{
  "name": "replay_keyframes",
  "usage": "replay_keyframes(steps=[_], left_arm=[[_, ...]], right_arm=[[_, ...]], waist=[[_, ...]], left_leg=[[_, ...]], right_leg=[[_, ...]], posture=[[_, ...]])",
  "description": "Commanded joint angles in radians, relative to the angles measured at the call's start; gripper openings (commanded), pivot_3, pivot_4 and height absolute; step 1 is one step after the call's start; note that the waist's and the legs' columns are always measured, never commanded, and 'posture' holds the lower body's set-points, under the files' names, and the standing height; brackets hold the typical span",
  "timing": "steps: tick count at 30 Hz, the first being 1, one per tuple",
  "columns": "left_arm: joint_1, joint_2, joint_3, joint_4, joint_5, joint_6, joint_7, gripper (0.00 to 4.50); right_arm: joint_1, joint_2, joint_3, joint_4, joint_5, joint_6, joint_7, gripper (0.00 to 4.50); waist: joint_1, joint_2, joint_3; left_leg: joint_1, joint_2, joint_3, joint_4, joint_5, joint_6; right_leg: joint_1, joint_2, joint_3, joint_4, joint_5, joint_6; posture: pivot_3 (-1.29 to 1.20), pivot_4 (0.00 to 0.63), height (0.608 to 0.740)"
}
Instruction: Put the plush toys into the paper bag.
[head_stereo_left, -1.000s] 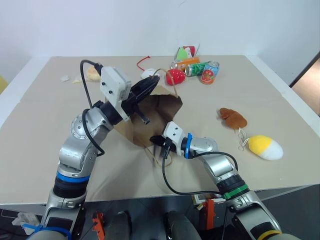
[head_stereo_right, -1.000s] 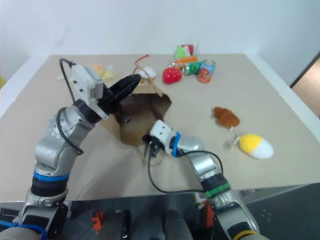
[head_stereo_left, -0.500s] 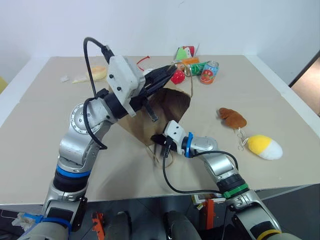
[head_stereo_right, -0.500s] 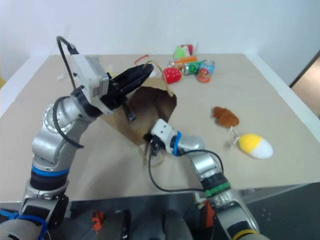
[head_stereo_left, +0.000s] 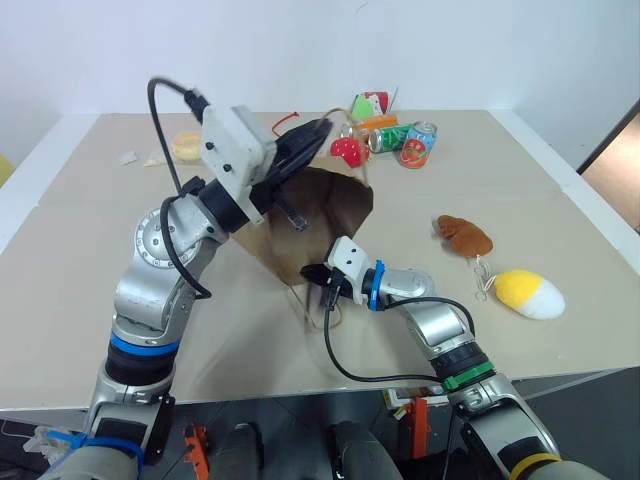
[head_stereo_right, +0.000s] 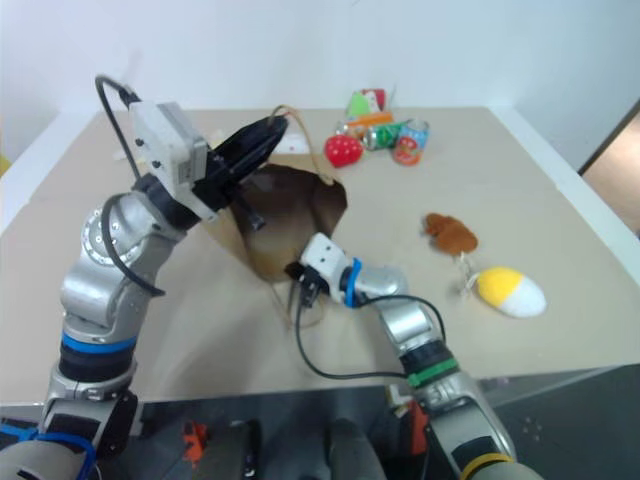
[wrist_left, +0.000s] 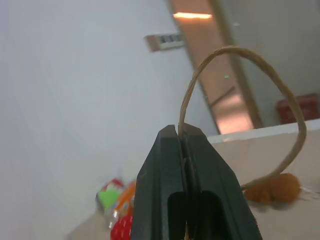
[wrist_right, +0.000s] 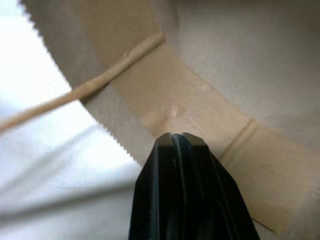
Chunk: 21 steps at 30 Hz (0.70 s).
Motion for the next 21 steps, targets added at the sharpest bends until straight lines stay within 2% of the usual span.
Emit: replay_keyframes(steps=[1,6,8,10,11,12,13,14,15,16,17,18,19,21], left_arm=[[0.025,-0.019,0.041,0.015,-0.003,0.003,0.045,0.0],[0.069,-0.017,0.03,0.034,0.01,-0.017,0.038,0.0],[0.084,-0.016,0.022,0.034,0.016,-0.024,0.031,0.0],[0.094,-0.015,0.014,0.033,0.021,-0.027,0.024,0.0],[0.098,-0.014,0.009,0.032,0.022,-0.029,0.019,0.0],[0.104,-0.011,0.001,0.028,0.027,-0.033,0.012,0.0],[0.113,-0.008,-0.008,0.023,0.033,-0.038,0.005,0.0],[0.121,-0.005,-0.014,0.018,0.037,-0.041,-0.001,0.0],[0.131,-0.003,-0.021,0.012,0.039,-0.044,-0.007,0.0],[0.138,-0.001,-0.025,0.008,0.04,-0.045,-0.014,0.0],[0.143,0.0,-0.028,0.002,0.039,-0.045,-0.019,0.0],[0.146,0.0,-0.03,-0.001,0.037,-0.046,-0.023,0.0],[0.148,-0.001,-0.031,-0.005,0.033,-0.044,-0.025,0.0],[0.148,-0.001,-0.033,-0.009,0.032,-0.041,-0.028,0.0]], right_arm=[[-0.024,-0.031,-0.048,-0.042,0.033,-0.026,0.037,0.09],[-0.039,-0.071,-0.108,-0.096,0.094,0.004,0.076,0.09],[-0.041,-0.093,-0.155,-0.147,0.151,0.058,0.096,0.52],[-0.04,-0.119,-0.197,-0.198,0.214,0.126,0.124,1.13],[-0.04,-0.134,-0.218,-0.218,0.245,0.162,0.136,1.58],[-0.041,-0.156,-0.254,-0.237,0.287,0.206,0.146,2.31],[-0.045,-0.176,-0.297,-0.248,0.329,0.257,0.141,2.37],[-0.05,-0.191,-0.337,-0.25,0.359,0.297,0.128,2.8],[-0.061,-0.211,-0.383,-0.227,0.375,0.319,0.107,2.93],[-0.07,-0.231,-0.412,-0.196,0.368,0.318,0.089,3.31],[-0.078,-0.256,-0.428,-0.154,0.34,0.295,0.067,3.97],[-0.084,-0.277,-0.435,-0.12,0.314,0.276,0.049,4.04],[-0.088,-0.3,-0.436,-0.086,0.282,0.25,0.028,4.47],[-0.1,-0.334,-0.438,-0.022,0.223,0.208,-0.028,4.47]], waist=[[0.0,0.0,0.0],[0.0,0.0,0.0],[0.0,0.0,0.0],[0.0,0.0,0.0],[0.001,0.0,0.0],[0.001,0.0,0.0],[0.001,0.0,0.0],[0.001,0.0,0.0],[0.001,0.0,0.0],[0.001,0.0,0.0],[0.001,0.0,0.0],[0.002,0.0,0.0],[0.002,0.0,0.0],[0.002,0.0,0.0]], left_leg=[[0.0,0.0,0.0,0.0,0.0,0.0],[-0.001,0.0,0.0,0.0,0.0,0.0],[0.0,0.0,0.0,0.0,0.0,0.0],[0.0,0.0,0.0,0.0,0.0,0.0],[0.0,0.0,0.0,0.0,0.0,0.0],[-0.001,0.0,0.0,0.0,0.0,0.0],[-0.001,0.0,0.0,0.0,0.0,0.0],[-0.001,0.0,0.0,0.0,0.0,0.0],[-0.001,0.0,0.0,0.0,0.0,0.0],[-0.001,0.0,0.0,0.0,0.0,0.0],[-0.001,0.0,0.0,0.0,0.0,0.0],[-0.001,0.0,0.0,0.0,0.0,0.0],[-0.001,-0.001,0.001,0.0,0.0,0.0],[-0.001,-0.001,0.001,0.0,0.0,0.0]], right_leg=[[0.0,0.0,0.0,0.0,0.0,0.0],[0.0,0.0,0.0,0.0,0.0,0.0],[0.0,0.0,0.0,0.0,0.0,0.0],[0.0,0.0,0.0,0.0,0.0,0.0],[0.0,0.0,0.0,0.0,0.0,0.0],[0.0,0.0,0.0,0.0,0.0,0.0],[0.0,0.0,0.0,0.0,0.0,0.0],[0.0,0.0,0.0,-0.001,0.0,0.0],[0.0,0.0,0.0,-0.001,0.0,0.0],[0.0,0.0,0.0,-0.001,0.0,0.0],[0.0,0.0,0.0,-0.001,0.0,0.0],[0.0,-0.001,0.0,-0.001,0.0,0.0],[0.0,-0.001,0.001,-0.001,0.0,0.0],[0.0,-0.001,0.001,-0.001,0.0,0.0]], posture=[[0.0,0.15,0.74],[0.0,0.15,0.74],[0.0,0.15,0.74],[0.0,0.15,0.74],[0.0,0.15,0.74],[0.0,0.15,0.74],[0.0,0.15,0.74],[0.0,0.15,0.74],[0.0,0.15,0.74],[0.0,0.15,0.74],[0.0,0.15,0.74],[0.0,0.15,0.74],[0.0,0.15,0.74],[0.0,0.15,0.74]])
